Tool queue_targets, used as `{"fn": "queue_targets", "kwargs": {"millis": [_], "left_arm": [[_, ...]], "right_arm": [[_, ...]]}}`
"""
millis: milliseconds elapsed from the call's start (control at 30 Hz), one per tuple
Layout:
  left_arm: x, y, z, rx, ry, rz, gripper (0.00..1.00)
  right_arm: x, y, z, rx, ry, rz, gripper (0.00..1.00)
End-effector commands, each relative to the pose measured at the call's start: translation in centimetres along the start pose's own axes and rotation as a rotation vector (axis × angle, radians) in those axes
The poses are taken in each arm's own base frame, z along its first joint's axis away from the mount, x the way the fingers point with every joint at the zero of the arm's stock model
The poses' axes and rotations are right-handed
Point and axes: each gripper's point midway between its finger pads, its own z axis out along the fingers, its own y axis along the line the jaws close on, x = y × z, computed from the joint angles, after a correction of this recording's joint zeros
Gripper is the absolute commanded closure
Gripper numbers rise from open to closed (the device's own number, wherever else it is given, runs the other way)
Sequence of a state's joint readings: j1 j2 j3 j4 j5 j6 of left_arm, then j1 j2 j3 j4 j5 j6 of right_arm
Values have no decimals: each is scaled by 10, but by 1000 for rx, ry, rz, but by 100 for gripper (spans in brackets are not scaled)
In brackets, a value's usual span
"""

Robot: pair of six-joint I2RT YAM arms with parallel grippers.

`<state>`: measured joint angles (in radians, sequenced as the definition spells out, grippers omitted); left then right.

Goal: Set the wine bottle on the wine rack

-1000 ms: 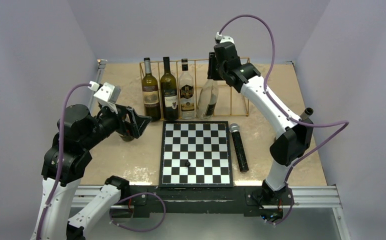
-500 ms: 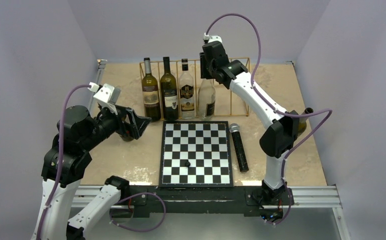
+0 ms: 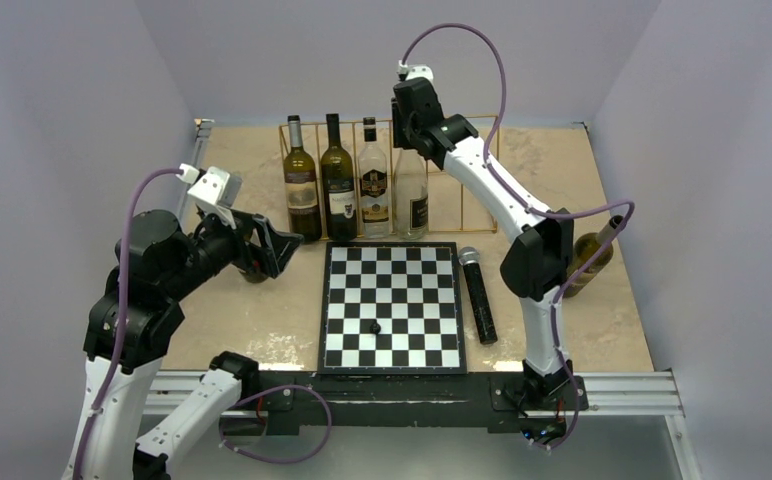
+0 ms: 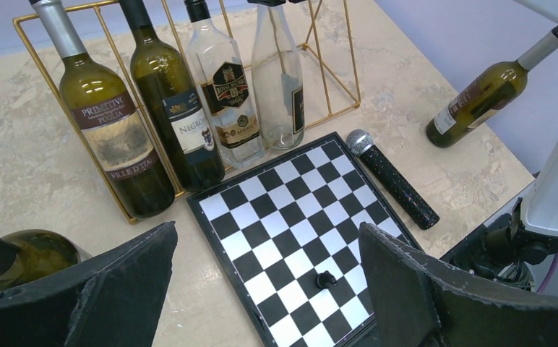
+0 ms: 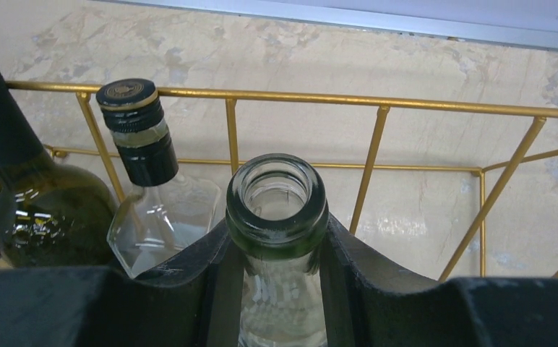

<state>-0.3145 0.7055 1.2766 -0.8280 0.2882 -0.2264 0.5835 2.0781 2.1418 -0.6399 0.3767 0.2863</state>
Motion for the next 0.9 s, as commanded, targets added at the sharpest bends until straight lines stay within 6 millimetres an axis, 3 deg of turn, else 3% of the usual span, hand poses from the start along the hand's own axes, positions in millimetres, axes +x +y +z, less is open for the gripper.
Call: {"fn": "queue_targets", "kwargs": {"millis": [0, 433, 600, 700, 867], "left_arm": [[-6, 0, 3, 1, -19, -4, 1], [-9, 3, 1, -19, -14, 11, 1], [-7, 4, 1, -24, -10, 12, 1], [-7, 5, 1, -29, -9, 13, 1], [-7, 5, -1, -28, -13, 14, 1]], "right_arm": [[7, 11, 5, -17, 22, 4, 71], [11, 2, 34, 38, 24, 30, 59], [12, 1, 33, 25, 31, 51, 60], [9, 2, 30, 19, 24, 58, 51], [2, -1, 23, 24, 7, 51, 28]]}}
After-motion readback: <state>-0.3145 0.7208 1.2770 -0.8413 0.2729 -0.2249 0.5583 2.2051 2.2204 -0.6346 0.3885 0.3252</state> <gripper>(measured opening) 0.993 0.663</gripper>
